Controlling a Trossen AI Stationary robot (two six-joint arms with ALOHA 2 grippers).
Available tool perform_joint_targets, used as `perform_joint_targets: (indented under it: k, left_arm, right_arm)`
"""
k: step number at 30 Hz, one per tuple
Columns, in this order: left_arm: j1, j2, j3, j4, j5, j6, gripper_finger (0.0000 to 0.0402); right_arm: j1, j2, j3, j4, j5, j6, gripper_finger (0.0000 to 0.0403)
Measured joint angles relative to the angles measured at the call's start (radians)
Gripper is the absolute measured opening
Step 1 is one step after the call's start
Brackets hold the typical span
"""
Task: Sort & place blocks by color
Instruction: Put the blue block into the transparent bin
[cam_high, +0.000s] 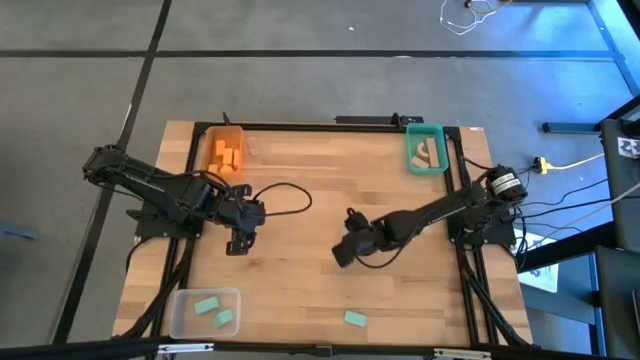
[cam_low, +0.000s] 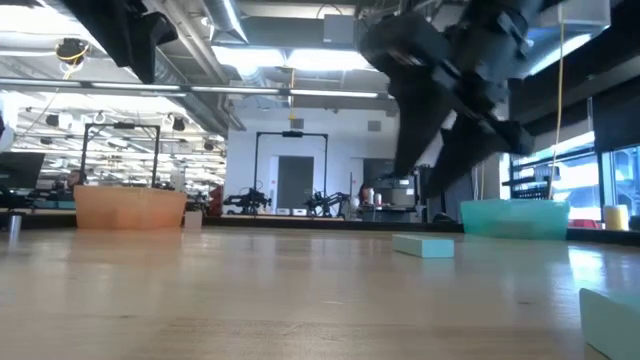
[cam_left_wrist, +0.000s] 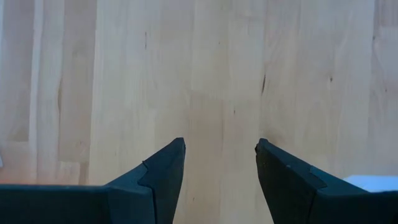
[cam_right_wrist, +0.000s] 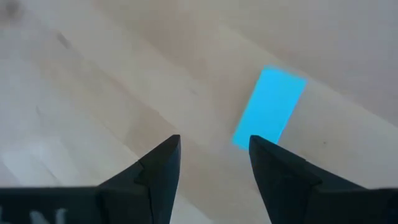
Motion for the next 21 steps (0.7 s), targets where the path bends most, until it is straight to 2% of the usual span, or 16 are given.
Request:
perform_joint_targets:
  k: [7,12,21]
  left_arm:
    - [-0.007,0.000,0.000,0.000,-0.008,0.003,0.0188]
    - [-0.007,0.000,0.000,0.000,-0.008,0.003,0.0188]
    - [-0.007,0.000,0.000,0.000,-0.009,0.003,0.0188]
  right_arm:
    - [-0.061,0.051,0.056,-0.099,0.012,0.043,0.0193]
    - [-0.097,0.124,0.055,-0.139,-0.063,0.039,0.0193]
    - [-0.103,0.172,0.059,-0.017,-0.108,-0.030,0.0193]
